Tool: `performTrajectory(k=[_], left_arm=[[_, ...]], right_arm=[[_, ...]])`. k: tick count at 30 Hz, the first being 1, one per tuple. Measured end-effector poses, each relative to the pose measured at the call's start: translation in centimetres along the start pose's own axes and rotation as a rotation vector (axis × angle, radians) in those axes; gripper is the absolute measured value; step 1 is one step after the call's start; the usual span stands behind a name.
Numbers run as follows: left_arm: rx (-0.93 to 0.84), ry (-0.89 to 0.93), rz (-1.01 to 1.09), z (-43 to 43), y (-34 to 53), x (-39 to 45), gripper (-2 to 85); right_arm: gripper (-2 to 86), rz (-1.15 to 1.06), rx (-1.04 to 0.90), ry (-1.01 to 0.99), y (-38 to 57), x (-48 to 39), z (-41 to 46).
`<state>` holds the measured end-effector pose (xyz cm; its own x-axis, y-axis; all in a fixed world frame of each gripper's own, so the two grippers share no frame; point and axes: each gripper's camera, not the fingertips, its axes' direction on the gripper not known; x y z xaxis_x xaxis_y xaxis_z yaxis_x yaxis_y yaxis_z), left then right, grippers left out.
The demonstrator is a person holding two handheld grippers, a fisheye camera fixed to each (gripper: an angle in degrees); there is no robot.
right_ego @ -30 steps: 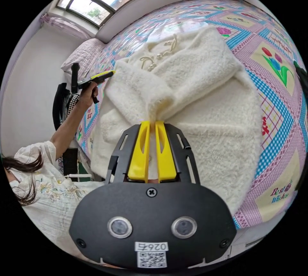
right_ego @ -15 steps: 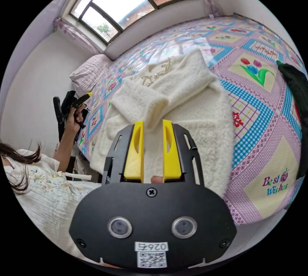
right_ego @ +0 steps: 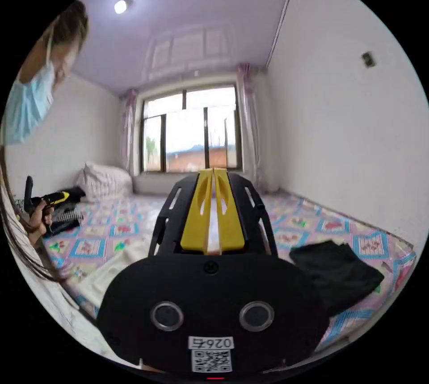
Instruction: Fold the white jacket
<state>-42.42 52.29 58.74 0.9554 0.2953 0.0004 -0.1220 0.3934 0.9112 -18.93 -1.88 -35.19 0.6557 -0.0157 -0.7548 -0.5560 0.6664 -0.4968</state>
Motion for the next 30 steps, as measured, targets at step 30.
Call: performTrajectory(k=[30], left_arm=[[-0.64, -0.26, -0.056, 14.8, 7.0, 2.0, 13.0]], right_arm=[[-1.0, 0.41, -0.216, -0.528, 7.9, 9.7, 4.0]])
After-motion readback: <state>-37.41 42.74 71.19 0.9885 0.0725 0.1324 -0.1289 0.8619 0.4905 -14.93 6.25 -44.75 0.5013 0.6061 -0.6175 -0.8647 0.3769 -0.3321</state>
